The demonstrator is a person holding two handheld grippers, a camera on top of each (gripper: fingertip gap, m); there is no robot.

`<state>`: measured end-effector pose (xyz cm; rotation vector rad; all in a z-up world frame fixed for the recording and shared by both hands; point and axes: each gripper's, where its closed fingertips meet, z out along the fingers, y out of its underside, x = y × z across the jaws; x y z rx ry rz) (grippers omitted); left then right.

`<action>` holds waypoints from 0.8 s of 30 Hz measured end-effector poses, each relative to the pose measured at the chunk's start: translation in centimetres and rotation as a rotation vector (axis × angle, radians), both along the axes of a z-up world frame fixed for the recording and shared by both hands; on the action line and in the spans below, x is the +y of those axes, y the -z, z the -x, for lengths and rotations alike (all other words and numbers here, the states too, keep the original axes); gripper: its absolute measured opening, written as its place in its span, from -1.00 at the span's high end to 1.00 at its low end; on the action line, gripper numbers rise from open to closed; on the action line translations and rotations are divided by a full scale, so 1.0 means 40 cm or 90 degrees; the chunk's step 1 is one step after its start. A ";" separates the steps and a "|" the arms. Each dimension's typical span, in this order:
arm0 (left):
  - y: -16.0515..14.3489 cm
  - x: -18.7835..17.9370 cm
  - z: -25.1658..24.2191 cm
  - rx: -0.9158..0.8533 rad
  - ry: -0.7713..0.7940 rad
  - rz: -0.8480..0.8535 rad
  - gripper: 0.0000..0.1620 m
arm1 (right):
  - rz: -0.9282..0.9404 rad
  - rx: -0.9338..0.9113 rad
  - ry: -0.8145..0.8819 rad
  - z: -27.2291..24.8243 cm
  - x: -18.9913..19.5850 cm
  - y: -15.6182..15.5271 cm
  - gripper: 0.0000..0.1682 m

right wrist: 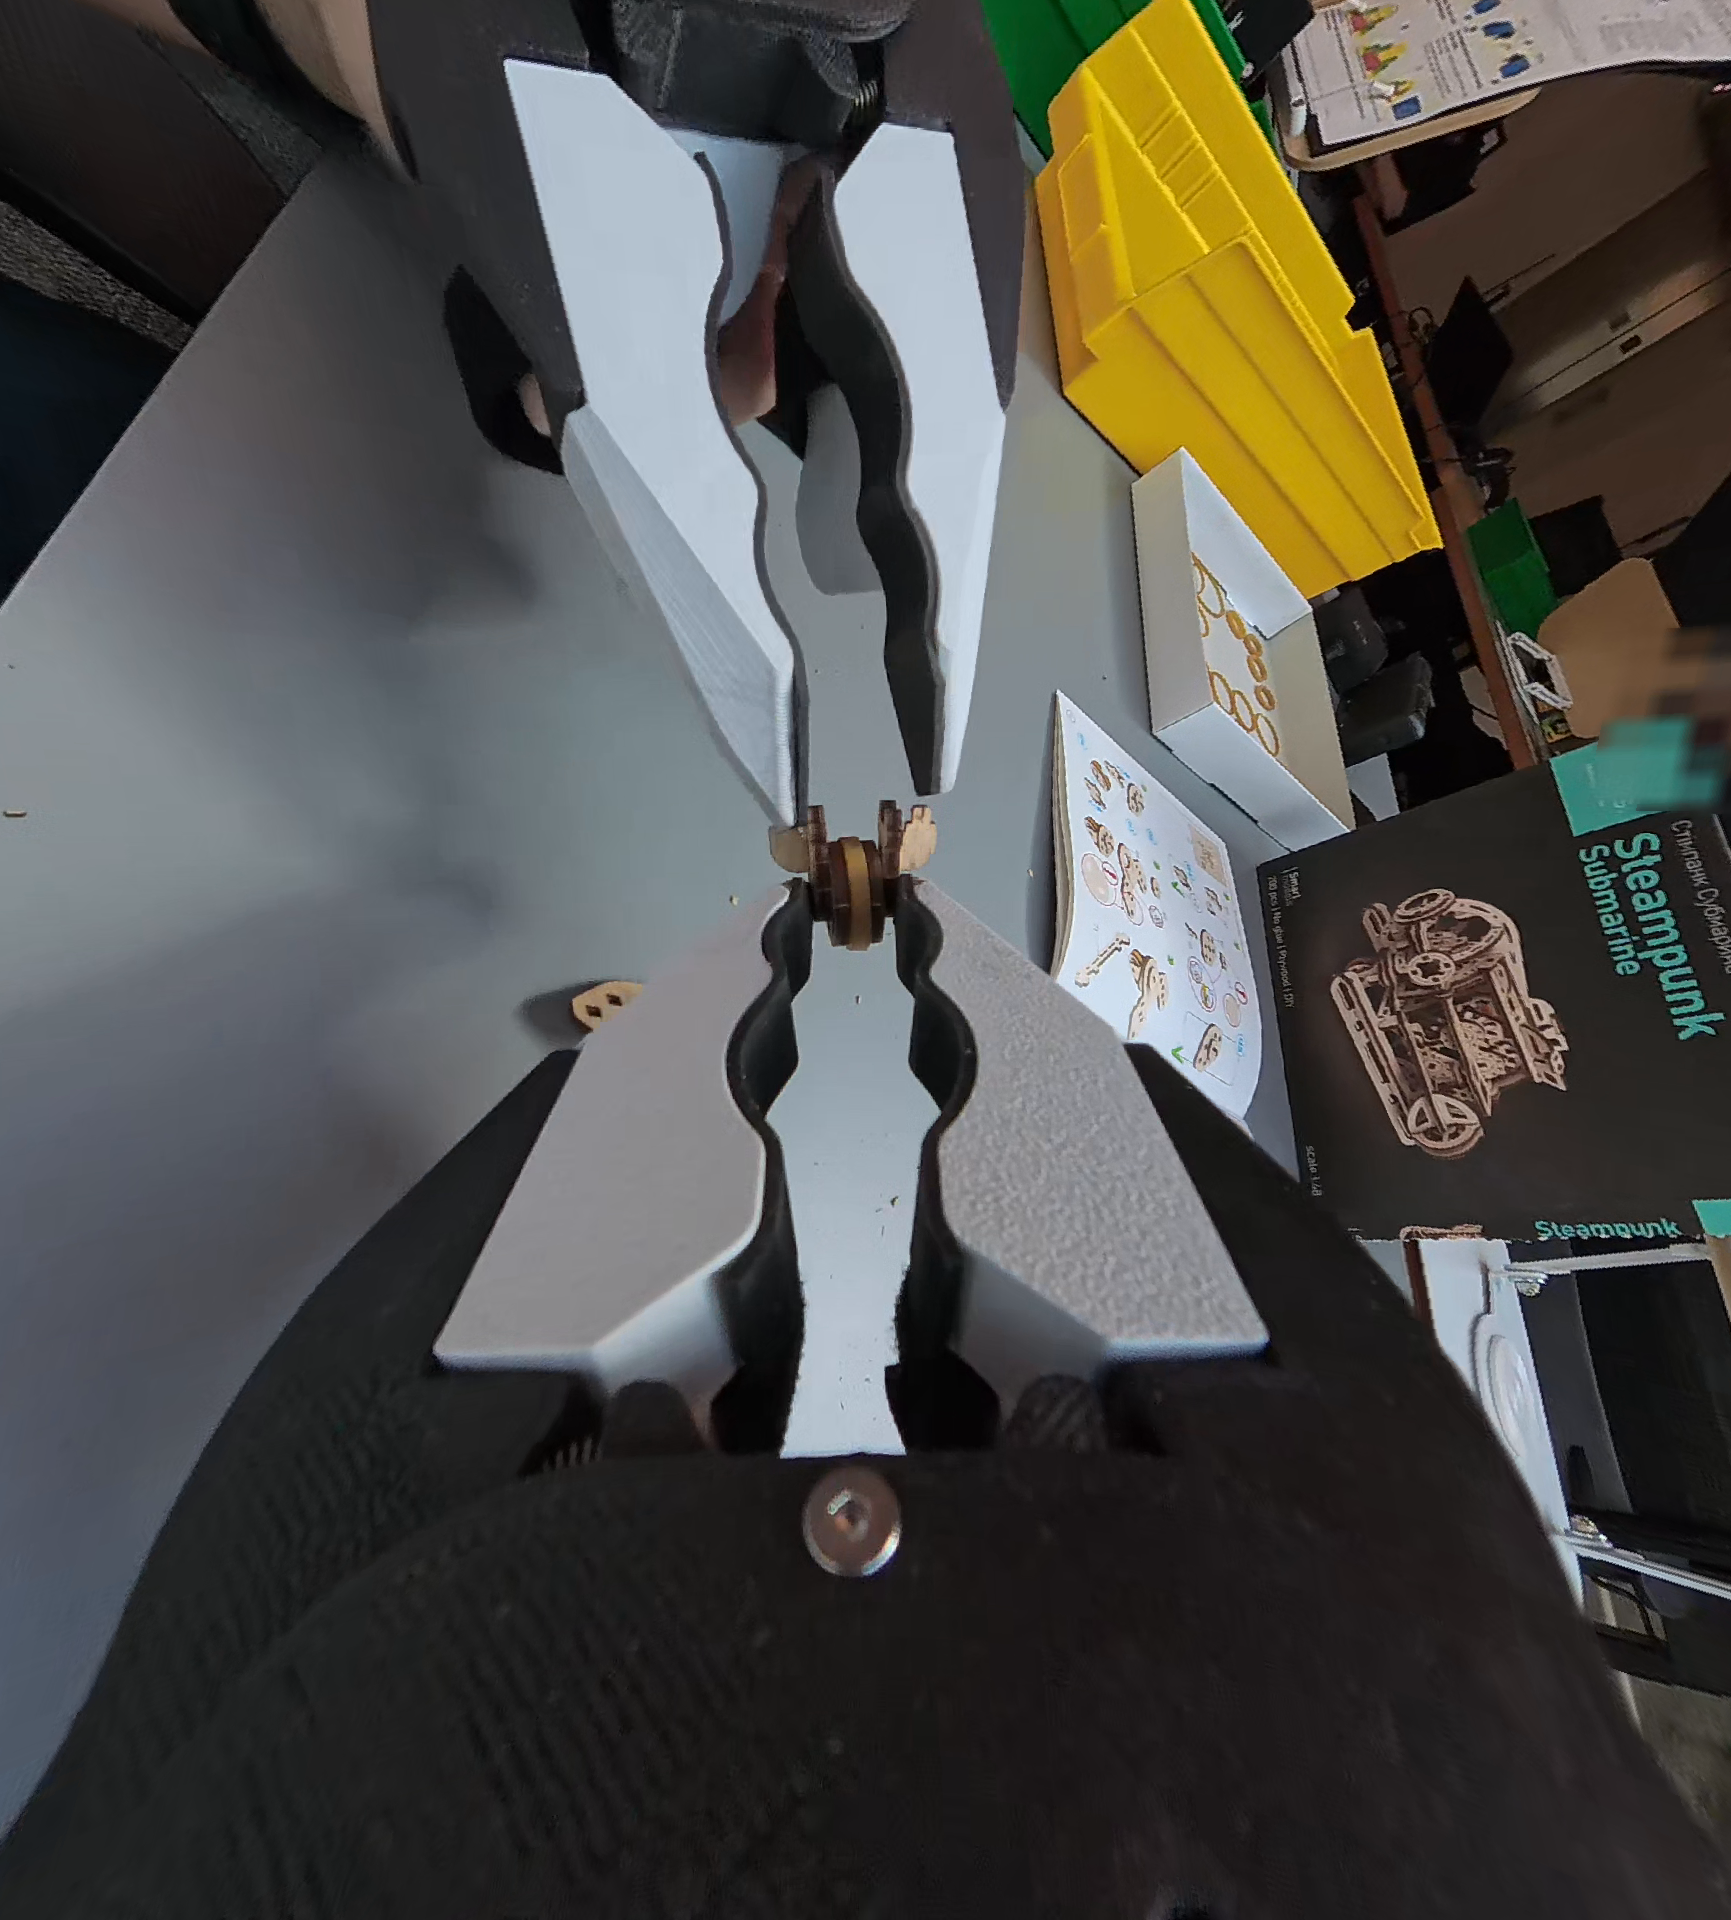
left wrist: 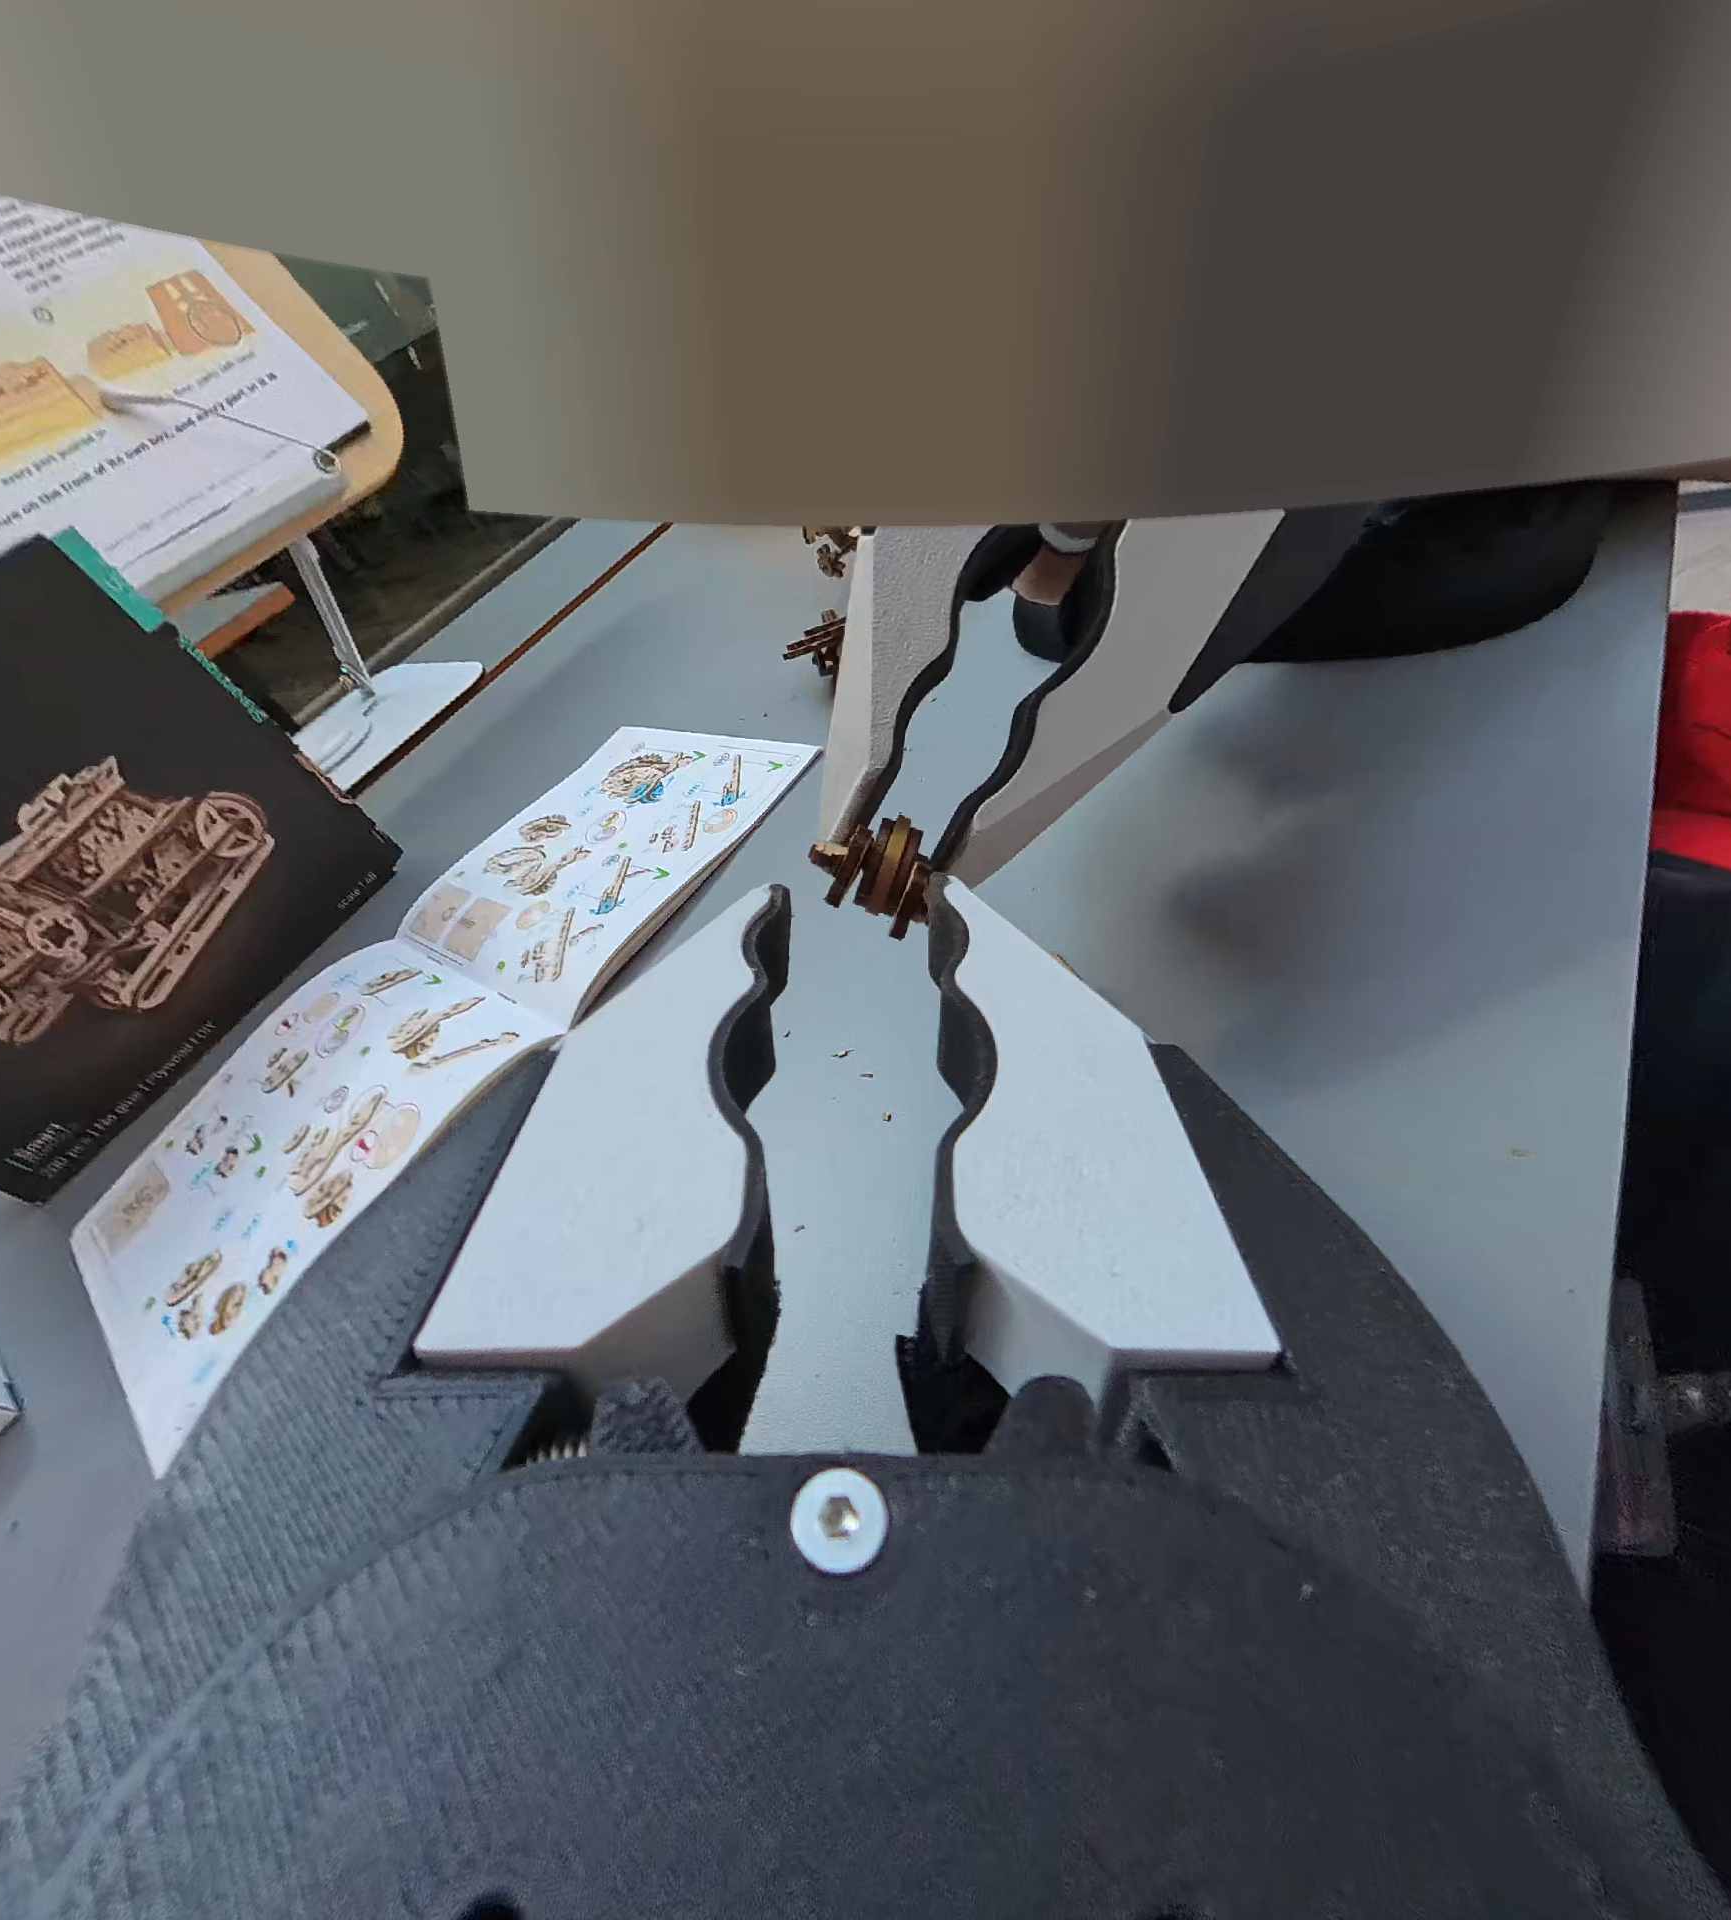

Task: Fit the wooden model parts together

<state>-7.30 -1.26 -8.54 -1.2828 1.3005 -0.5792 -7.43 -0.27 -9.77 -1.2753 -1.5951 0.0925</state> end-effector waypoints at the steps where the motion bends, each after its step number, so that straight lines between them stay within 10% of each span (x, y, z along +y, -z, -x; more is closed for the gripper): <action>1: -0.001 0.002 -0.001 -0.013 0.000 0.047 0.62 | -0.013 0.002 0.006 -0.002 0.004 -0.005 0.81; 4: -0.011 -0.003 -0.005 -0.042 0.023 0.134 0.43 | -0.009 0.008 0.020 -0.001 0.005 -0.006 0.81; 15: 0.008 -0.010 -0.020 0.063 0.047 -0.095 0.73 | 0.066 0.004 0.028 -0.001 0.001 0.024 0.81; 24: 0.013 -0.017 -0.016 0.089 0.086 -0.136 0.59 | 0.084 0.034 -0.011 0.006 -0.021 0.007 0.81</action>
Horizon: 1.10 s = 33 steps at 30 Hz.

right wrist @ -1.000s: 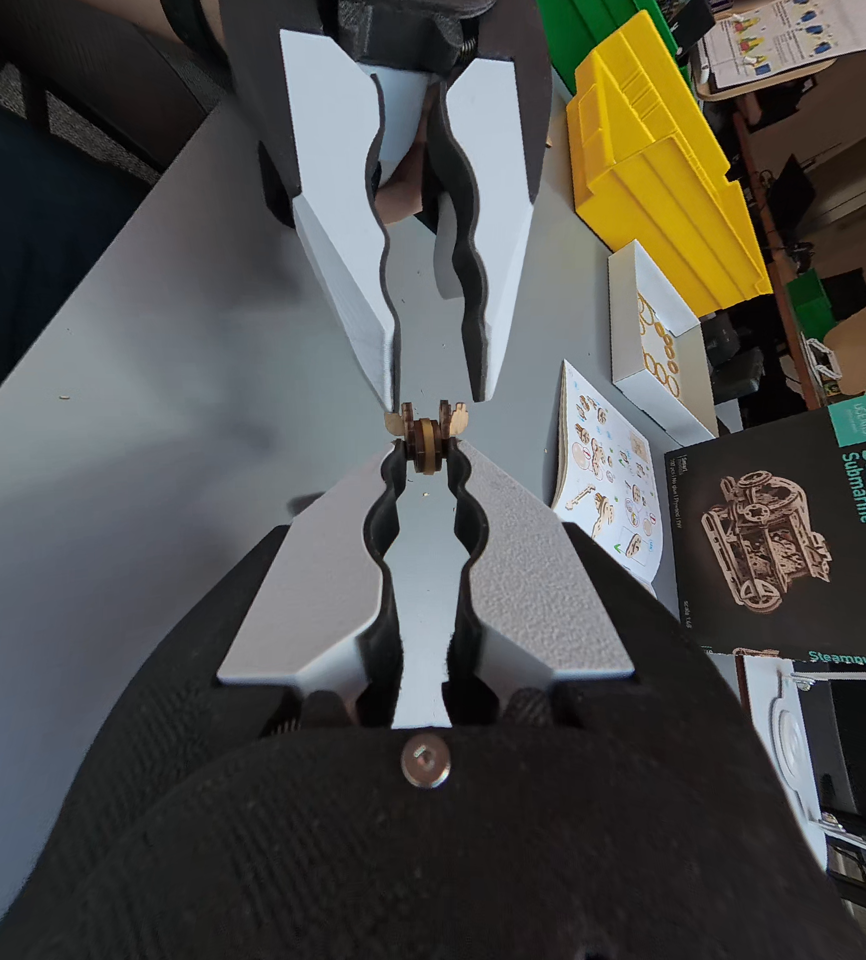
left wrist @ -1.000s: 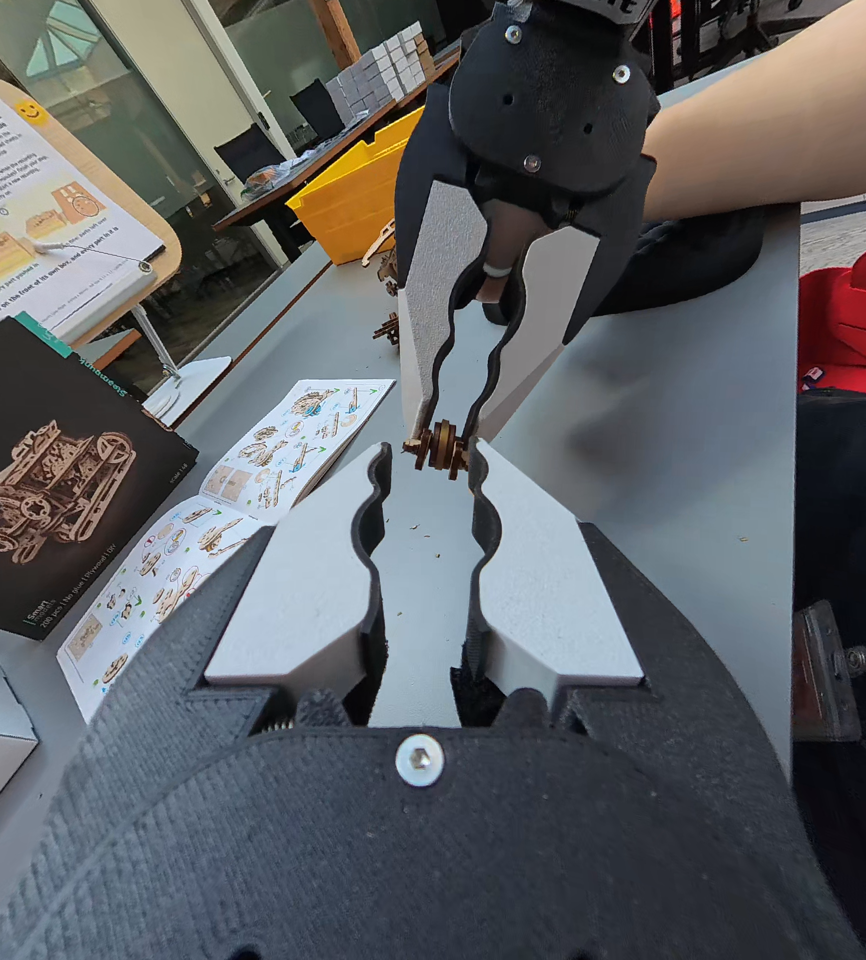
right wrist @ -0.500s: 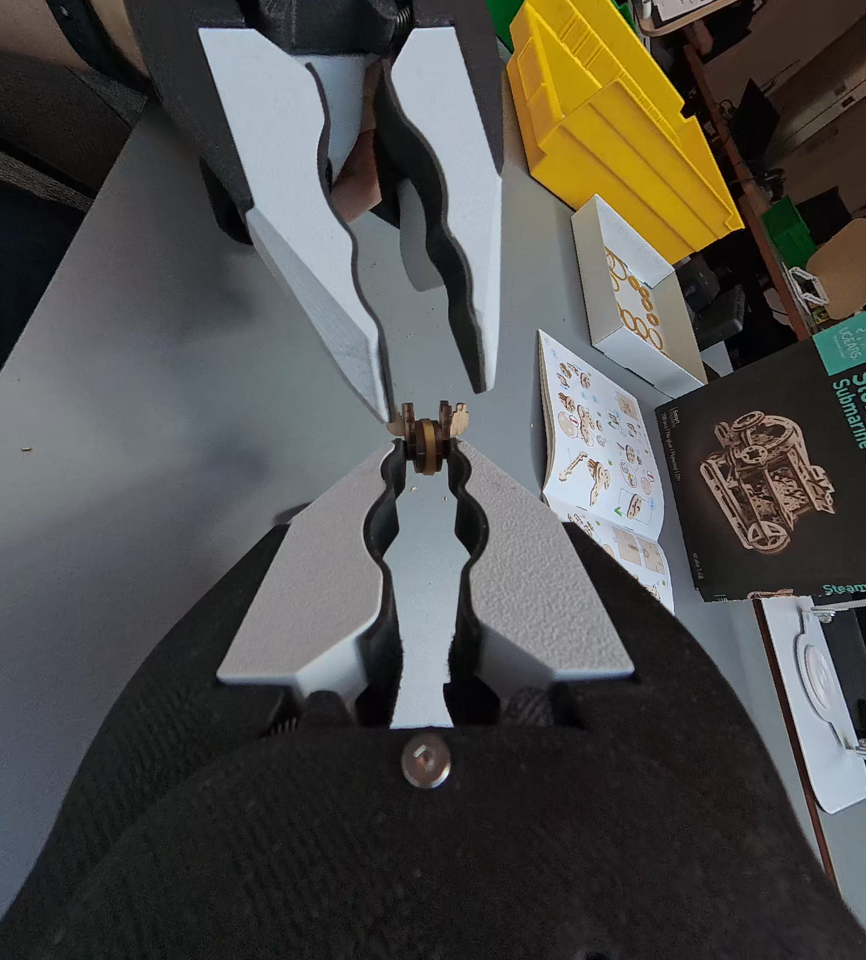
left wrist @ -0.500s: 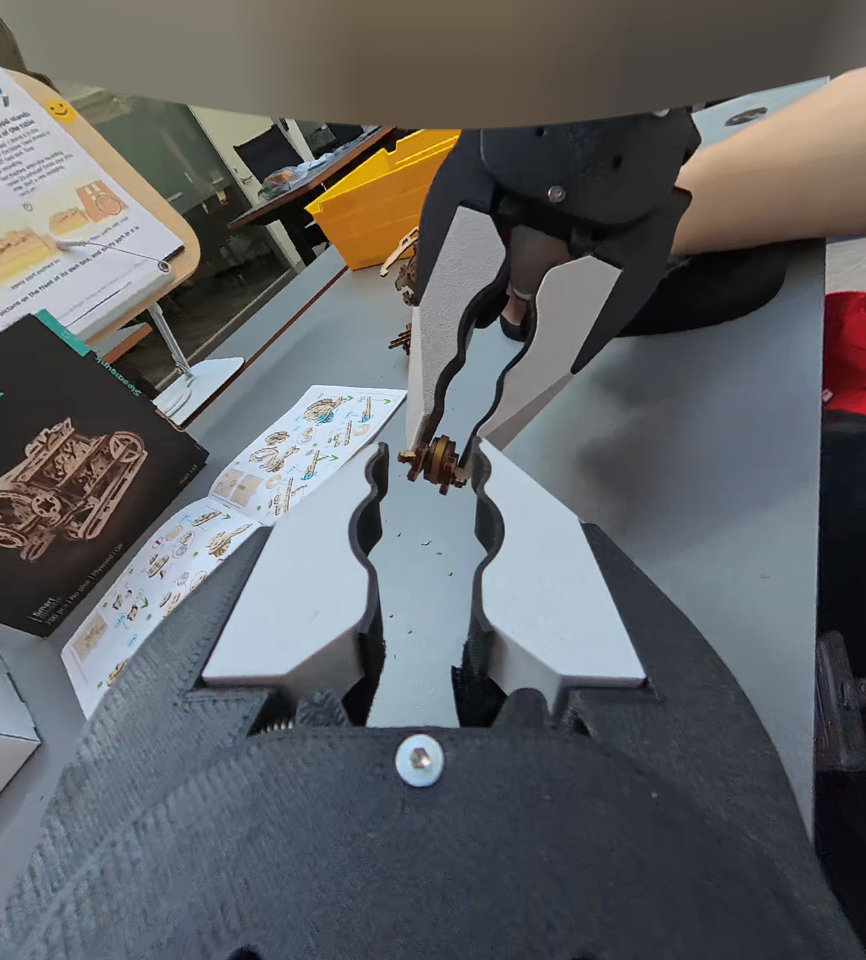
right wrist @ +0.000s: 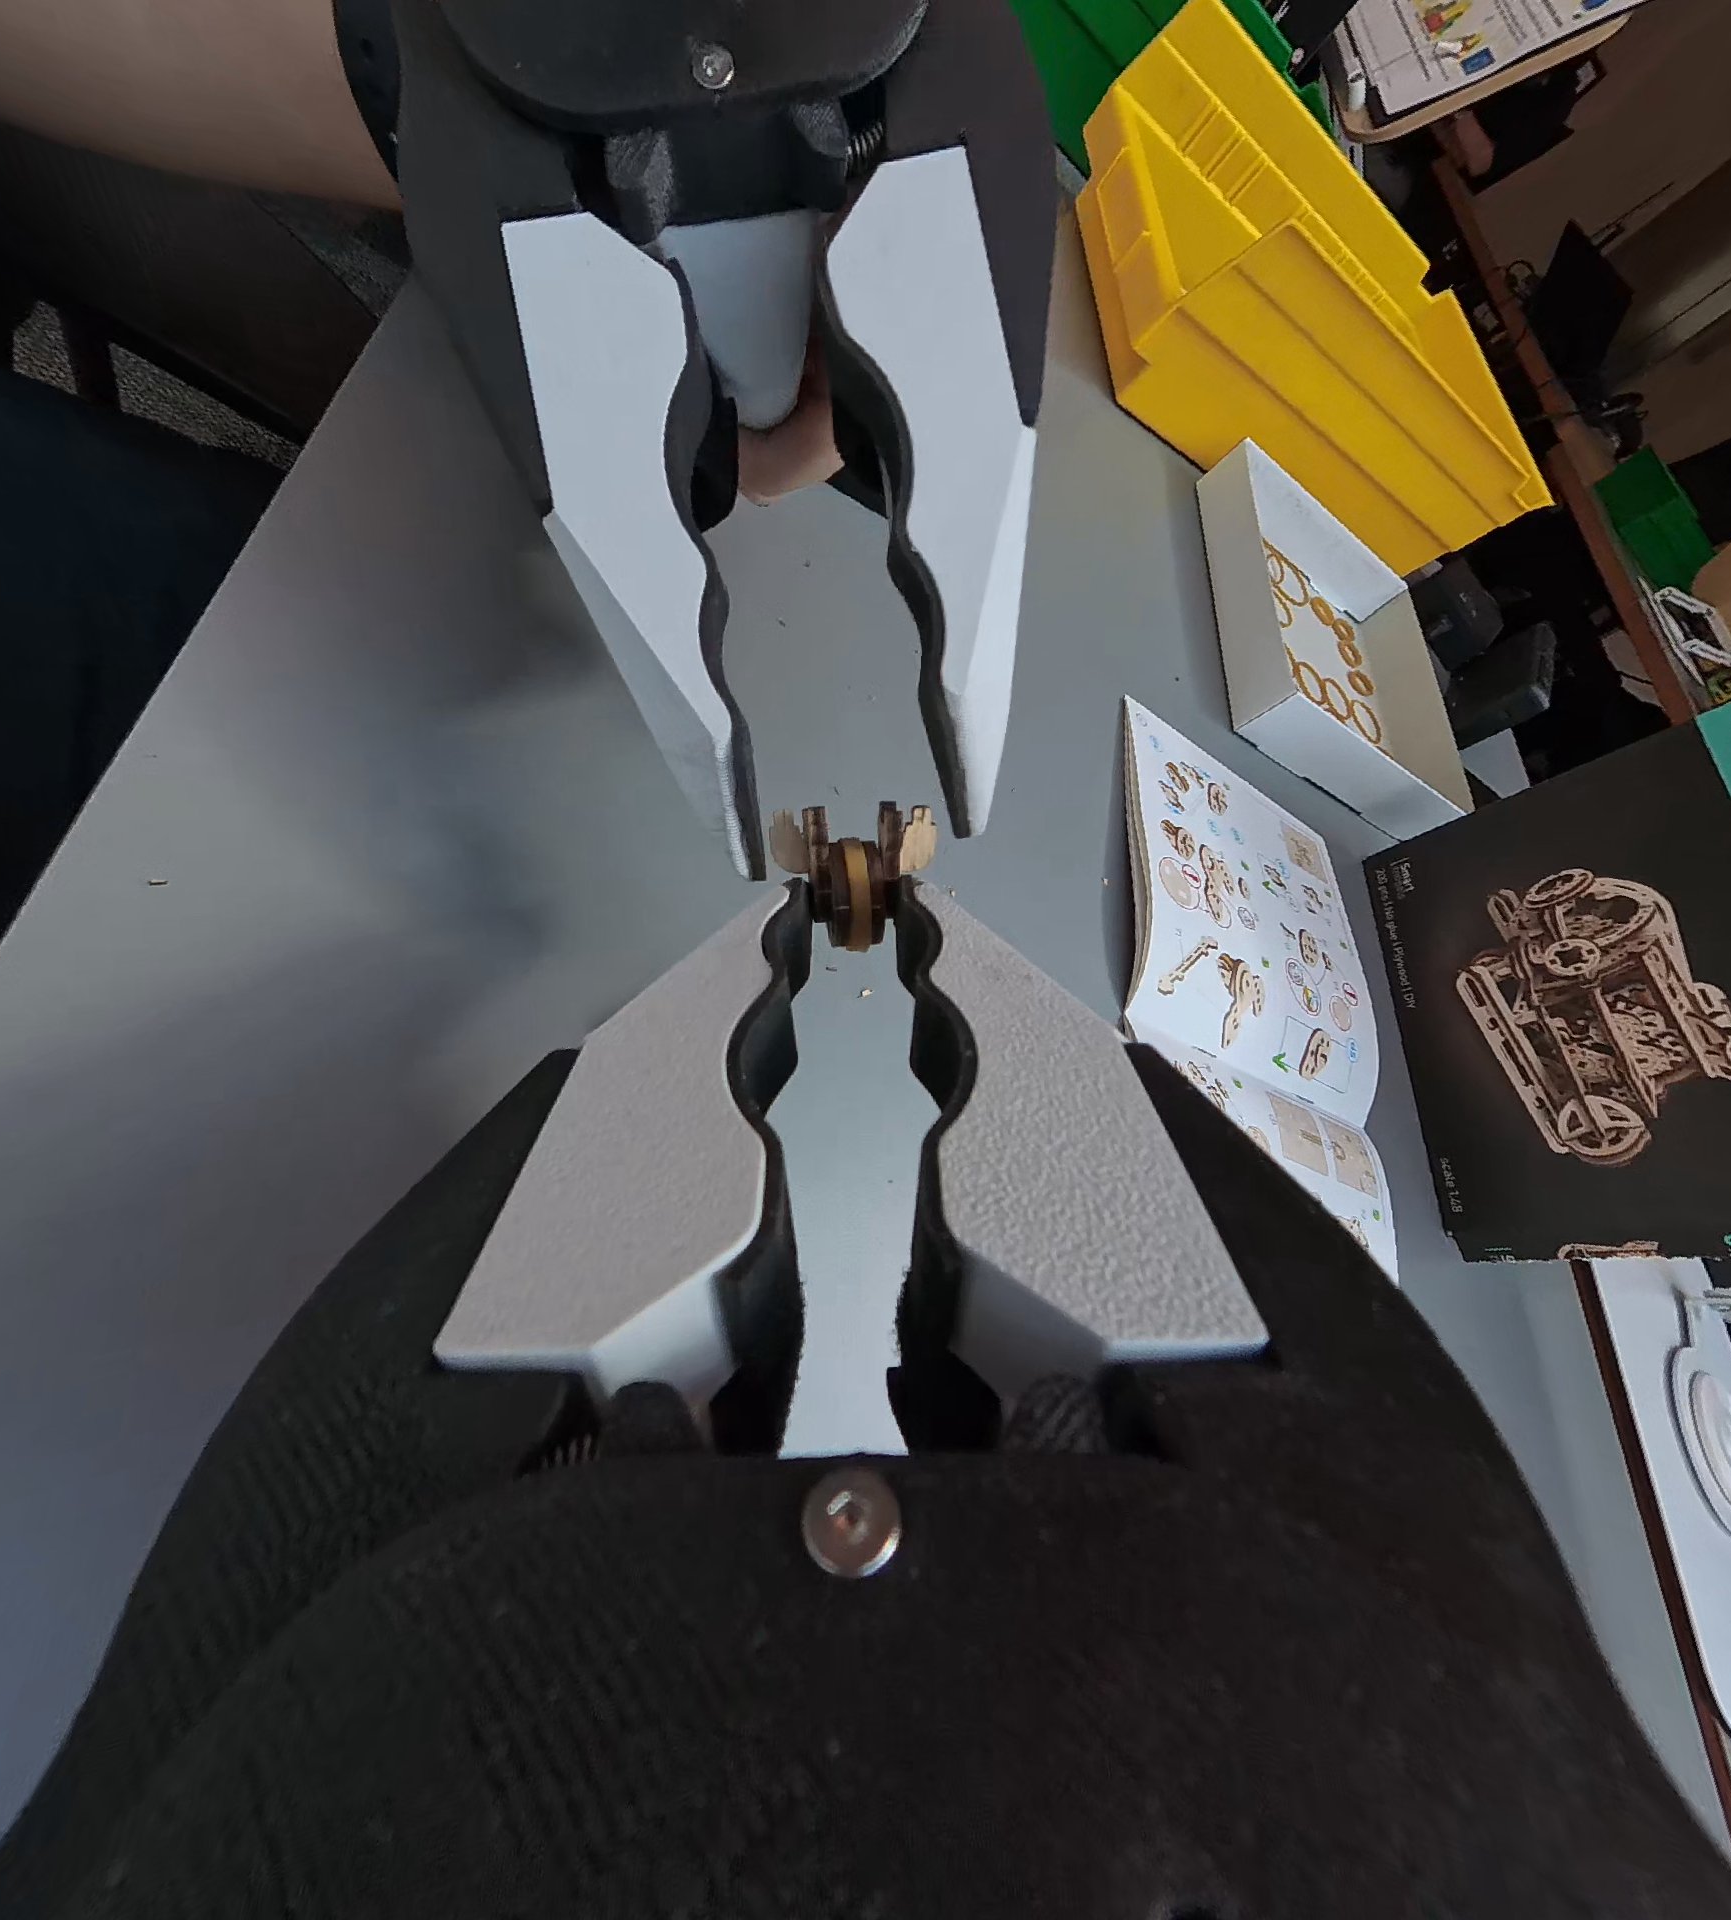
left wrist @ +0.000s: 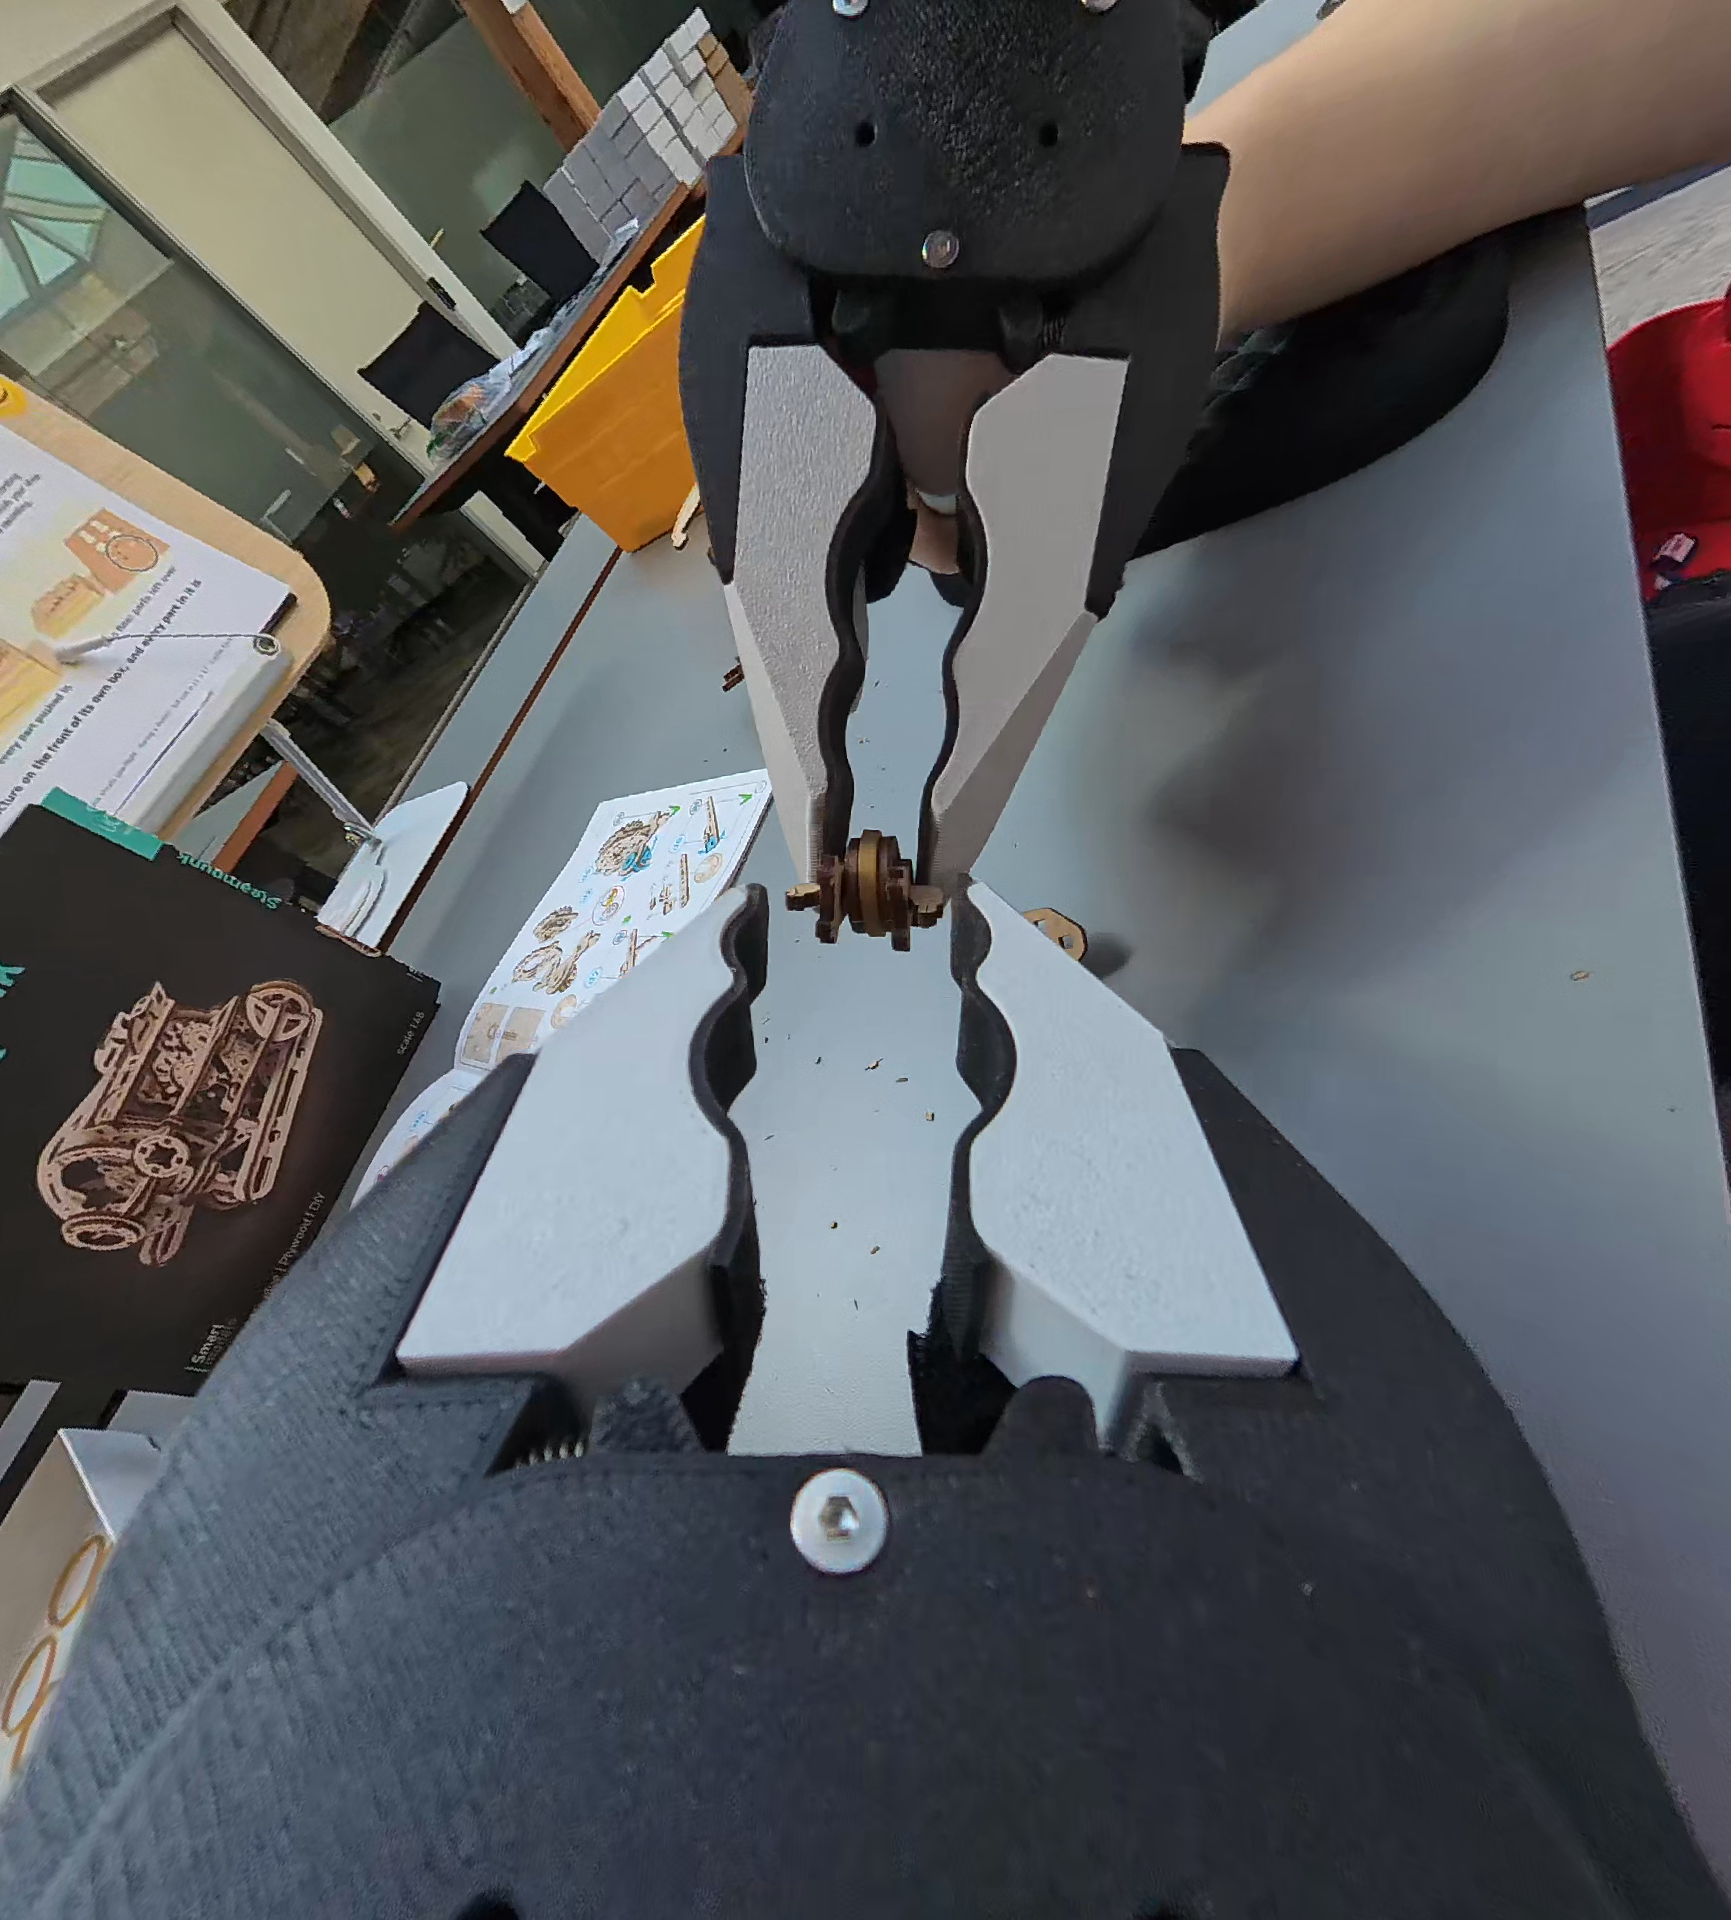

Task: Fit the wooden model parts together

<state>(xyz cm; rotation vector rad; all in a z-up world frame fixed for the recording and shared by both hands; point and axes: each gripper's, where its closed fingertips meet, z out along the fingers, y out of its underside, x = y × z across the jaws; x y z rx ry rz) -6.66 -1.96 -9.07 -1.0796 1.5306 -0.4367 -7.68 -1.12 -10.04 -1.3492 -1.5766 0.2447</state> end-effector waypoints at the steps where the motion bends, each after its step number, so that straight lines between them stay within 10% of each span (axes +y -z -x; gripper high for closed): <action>1: 0.001 -0.004 -0.001 0.003 0.006 -0.007 0.59 | 0.006 0.002 0.000 0.000 0.000 -0.001 0.81; 33: -0.067 -0.045 0.008 -0.088 0.029 -0.099 0.67 | -0.037 0.095 -0.066 0.017 -0.042 -0.076 0.81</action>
